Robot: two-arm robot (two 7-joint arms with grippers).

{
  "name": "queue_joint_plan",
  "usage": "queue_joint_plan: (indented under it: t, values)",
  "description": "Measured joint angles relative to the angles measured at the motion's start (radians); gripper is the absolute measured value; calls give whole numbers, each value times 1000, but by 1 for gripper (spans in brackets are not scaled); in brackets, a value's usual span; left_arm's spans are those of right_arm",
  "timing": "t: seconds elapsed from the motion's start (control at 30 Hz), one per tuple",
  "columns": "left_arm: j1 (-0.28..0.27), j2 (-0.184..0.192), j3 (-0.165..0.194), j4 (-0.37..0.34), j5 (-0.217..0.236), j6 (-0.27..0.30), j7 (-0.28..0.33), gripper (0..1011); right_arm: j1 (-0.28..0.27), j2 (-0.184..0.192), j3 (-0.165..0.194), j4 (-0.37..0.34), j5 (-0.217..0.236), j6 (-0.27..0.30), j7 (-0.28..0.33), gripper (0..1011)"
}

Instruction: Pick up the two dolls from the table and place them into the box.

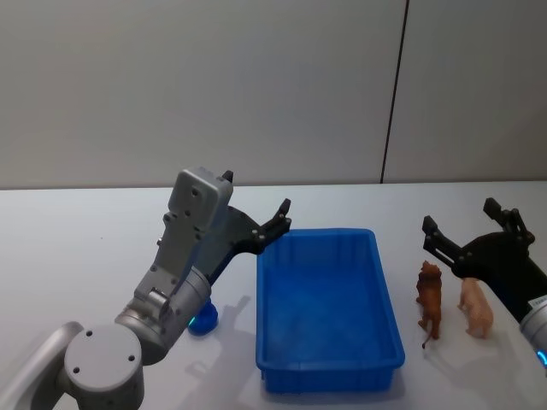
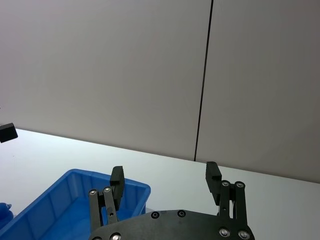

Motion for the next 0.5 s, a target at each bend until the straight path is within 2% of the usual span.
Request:
queue_joint_plan:
  t: [0.5]
  values:
    - [0,0,0,0,0,0,0,1001,0,0,0,0,0,0,0,1001]
